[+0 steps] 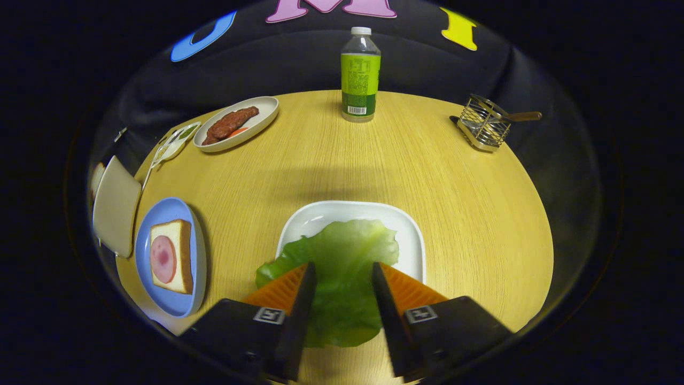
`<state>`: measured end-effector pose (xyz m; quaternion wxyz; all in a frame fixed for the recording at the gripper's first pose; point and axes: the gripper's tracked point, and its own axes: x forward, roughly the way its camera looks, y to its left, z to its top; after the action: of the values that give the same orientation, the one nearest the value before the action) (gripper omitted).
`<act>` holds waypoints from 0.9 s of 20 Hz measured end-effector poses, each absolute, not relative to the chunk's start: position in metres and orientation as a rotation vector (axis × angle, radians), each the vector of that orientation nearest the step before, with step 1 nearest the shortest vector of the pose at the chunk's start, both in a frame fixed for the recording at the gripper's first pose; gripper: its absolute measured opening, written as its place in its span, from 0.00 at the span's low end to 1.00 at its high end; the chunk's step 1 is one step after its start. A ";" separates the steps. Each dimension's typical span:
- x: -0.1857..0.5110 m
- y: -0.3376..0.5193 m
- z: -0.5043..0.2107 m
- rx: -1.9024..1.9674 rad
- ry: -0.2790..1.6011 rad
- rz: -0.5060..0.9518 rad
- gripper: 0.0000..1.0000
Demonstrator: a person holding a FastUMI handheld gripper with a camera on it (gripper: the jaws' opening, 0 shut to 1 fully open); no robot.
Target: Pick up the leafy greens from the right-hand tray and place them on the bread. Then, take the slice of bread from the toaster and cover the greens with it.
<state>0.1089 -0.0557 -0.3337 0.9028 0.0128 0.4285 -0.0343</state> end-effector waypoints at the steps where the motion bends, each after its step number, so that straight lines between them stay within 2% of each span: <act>1: 0.108 -0.056 -0.334 0.018 0.888 -0.064 0.47; 3: 0.109 -0.056 -0.333 0.011 0.871 -0.061 0.11; 4: 0.108 -0.055 -0.332 0.011 0.873 -0.050 0.06; 8: 0.109 -0.057 -0.327 0.094 0.869 -0.037 0.05; 18: 0.090 -0.063 -0.252 0.127 0.738 -0.023 0.05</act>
<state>0.0898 -0.0628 -0.2524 0.9307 0.0620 0.3603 -0.0113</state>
